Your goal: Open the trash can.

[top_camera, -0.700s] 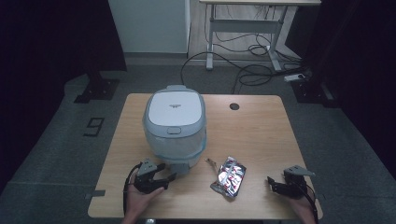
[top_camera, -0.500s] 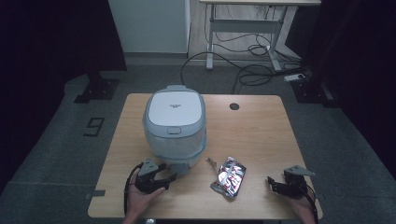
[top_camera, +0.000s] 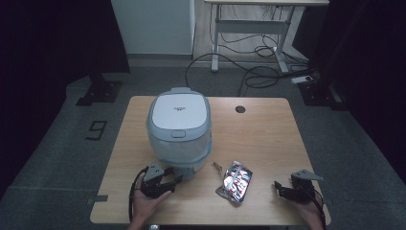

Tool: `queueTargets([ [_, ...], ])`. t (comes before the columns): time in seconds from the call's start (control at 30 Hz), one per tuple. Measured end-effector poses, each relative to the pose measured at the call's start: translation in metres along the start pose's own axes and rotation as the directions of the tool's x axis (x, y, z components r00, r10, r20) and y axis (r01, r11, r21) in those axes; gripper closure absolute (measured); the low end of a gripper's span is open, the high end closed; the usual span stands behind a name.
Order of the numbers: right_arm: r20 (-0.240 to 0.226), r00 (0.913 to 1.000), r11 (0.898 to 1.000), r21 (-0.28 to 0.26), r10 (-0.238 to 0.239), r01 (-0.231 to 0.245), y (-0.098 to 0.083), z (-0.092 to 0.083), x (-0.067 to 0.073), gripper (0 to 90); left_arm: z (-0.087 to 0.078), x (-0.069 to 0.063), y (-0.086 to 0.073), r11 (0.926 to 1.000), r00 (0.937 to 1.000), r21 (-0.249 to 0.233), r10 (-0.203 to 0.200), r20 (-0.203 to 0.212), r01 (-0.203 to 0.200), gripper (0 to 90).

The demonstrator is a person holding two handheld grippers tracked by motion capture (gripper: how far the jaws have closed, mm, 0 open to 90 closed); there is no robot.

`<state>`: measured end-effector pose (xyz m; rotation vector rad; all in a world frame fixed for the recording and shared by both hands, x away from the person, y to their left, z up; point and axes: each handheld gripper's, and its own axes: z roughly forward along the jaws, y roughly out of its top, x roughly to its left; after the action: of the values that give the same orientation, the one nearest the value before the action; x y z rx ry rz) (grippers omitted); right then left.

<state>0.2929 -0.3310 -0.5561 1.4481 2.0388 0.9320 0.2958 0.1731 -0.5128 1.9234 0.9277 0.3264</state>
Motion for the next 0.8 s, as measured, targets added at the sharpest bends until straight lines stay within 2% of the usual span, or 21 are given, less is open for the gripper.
queueTargets([
  [0.03, 0.0, 1.0, 1.0, 0.0, 0.0, 0.0, 0.0, 0.0, 0.0, 21.2, 0.001, 0.0, 0.001, 1.0, 0.9998, 0.008, -0.002, 0.022, 0.001, 62.1],
  [0.1, 0.0, 1.0, 1.0, 0.0, 0.001, -0.001, 0.0, 0.0, 0.0, 21.3, 0.004, -0.002, 0.004, 0.9999, 0.9997, 0.014, 0.005, 0.024, -0.005, 67.4],
  [0.3, 0.001, 1.0, 1.0, 0.0, 0.002, -0.002, 0.0, 0.0, 0.0, 21.2, 0.013, -0.006, 0.007, 0.9995, 1.0, 0.031, 0.008, 0.004, -0.008, 75.2],
  [0.67, 0.004, 1.0, 1.0, 0.0, 0.003, -0.003, 0.001, 0.001, 0.0, 21.3, 0.024, -0.005, 0.006, 0.9989, 0.9988, 0.041, 0.025, -0.041, -0.024, 87.0],
  [0.8, 0.005, 1.0, 1.0, 0.0, 0.004, -0.004, 0.001, 0.001, 0.0, 21.3, 0.03, -0.004, 0.003, 0.9968, 0.9975, 0.074, 0.036, -0.06, -0.032, 88.8],
])
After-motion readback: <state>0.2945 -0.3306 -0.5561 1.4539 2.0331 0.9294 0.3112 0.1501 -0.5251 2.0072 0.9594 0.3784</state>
